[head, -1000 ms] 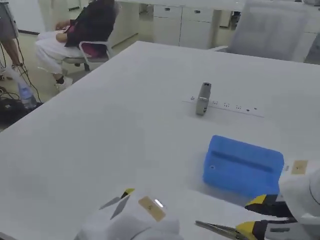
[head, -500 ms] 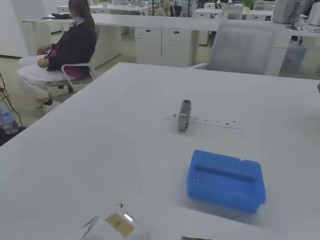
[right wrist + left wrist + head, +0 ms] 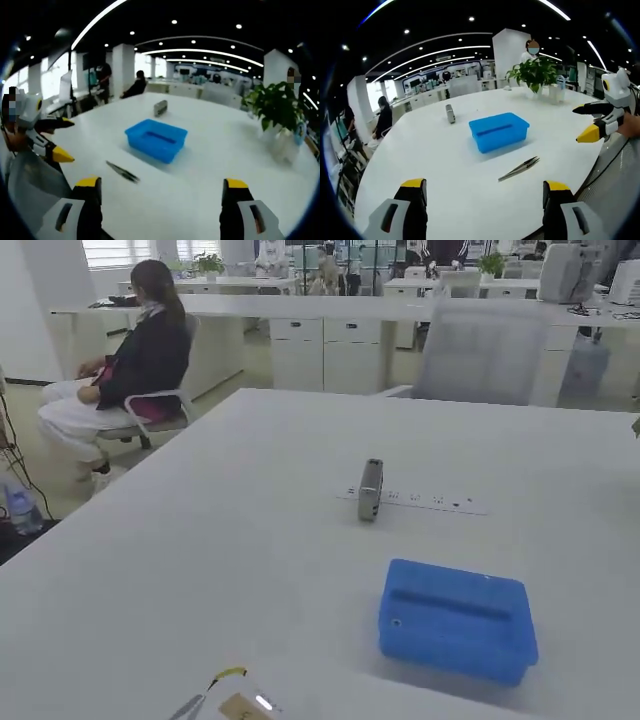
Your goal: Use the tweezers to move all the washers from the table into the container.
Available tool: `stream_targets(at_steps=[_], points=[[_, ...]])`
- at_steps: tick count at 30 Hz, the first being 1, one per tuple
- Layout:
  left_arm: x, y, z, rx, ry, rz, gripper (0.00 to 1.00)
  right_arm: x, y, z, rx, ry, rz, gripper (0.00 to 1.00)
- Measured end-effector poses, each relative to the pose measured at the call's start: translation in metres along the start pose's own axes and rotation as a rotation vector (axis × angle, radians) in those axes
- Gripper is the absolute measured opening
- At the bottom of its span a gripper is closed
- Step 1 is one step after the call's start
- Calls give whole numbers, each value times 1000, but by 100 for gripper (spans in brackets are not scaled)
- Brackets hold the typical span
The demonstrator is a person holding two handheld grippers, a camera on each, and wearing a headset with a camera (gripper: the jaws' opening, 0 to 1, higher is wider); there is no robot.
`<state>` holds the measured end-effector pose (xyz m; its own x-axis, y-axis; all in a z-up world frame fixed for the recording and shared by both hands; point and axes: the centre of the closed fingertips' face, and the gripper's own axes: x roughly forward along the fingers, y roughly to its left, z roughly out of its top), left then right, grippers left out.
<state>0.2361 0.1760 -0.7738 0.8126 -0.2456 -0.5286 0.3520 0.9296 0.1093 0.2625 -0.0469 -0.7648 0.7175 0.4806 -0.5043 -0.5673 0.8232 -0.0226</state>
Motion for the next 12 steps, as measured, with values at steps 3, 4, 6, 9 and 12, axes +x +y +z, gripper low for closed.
stream_targets(at_steps=[3, 4, 6, 9, 12], points=[[0, 1, 0, -1, 3, 6, 99, 1, 0, 3, -2, -6, 1, 99], [0, 2, -1, 3, 7, 9, 99, 1, 1, 2, -5, -4, 2, 99], [1, 2, -3, 8, 15, 13, 98, 2, 2, -2, -4, 14, 5, 99], [1, 2, -3, 13, 19, 16, 98, 2, 2, -4, -9, 22, 7, 98], [1, 2, -4, 16, 20, 17, 98, 1, 2, -4, -9, 22, 5, 98]])
